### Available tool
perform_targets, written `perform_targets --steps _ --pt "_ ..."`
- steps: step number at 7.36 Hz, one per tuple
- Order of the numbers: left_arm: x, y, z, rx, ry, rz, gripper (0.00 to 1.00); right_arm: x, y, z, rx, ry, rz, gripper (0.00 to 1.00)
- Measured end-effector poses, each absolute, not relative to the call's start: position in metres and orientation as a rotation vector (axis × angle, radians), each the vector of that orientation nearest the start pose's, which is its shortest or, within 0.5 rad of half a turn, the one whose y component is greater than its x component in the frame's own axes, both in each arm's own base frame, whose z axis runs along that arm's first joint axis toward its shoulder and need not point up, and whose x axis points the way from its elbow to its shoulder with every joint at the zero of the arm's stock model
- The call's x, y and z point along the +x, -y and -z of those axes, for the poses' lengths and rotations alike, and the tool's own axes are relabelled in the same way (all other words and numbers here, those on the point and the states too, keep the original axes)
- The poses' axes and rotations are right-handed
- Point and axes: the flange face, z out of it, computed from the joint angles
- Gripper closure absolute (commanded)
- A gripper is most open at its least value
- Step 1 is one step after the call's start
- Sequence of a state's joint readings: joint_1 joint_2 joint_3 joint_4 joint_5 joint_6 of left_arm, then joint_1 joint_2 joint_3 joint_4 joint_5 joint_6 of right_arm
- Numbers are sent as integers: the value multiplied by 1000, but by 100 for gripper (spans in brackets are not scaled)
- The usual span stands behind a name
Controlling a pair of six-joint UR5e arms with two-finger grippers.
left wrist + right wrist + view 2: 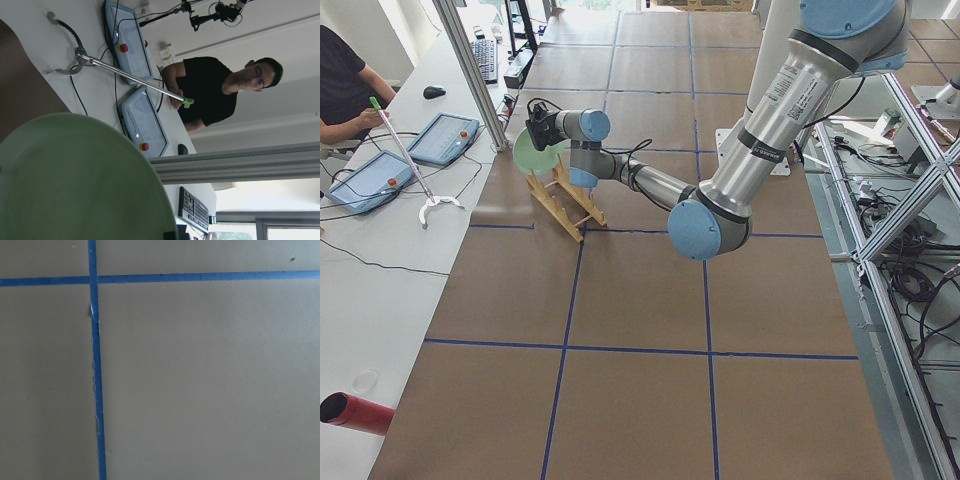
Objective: Place plate on rack
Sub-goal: 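Lower the upright plate into the rack slots with the left gripper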
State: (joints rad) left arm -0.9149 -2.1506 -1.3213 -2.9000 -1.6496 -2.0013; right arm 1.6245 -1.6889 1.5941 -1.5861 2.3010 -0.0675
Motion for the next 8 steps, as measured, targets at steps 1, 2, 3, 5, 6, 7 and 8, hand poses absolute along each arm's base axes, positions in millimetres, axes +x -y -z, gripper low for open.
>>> perform_targets --steps 1,2,3,5,6,7,8 --pt "330 626 -287 356 -1702 935 100 90 427 -706 -61 734 -27 0" --pt "334 625 -290 353 -1694 931 100 90 427 -707 -61 734 -27 0" --pt "338 625 -293 350 -1691 929 100 90 427 -707 -62 734 -27 0" --pt "343 625 -299 351 -1684 932 1 90 427 -707 -61 734 -27 0" --pt "346 625 -301 357 -1678 938 0 90 427 -706 -61 734 -27 0" --pt "348 624 -301 362 -1675 942 0 90 427 -706 -60 734 -27 0" --pt "345 625 -296 372 -1680 944 0 90 427 -706 -60 734 -27 0"
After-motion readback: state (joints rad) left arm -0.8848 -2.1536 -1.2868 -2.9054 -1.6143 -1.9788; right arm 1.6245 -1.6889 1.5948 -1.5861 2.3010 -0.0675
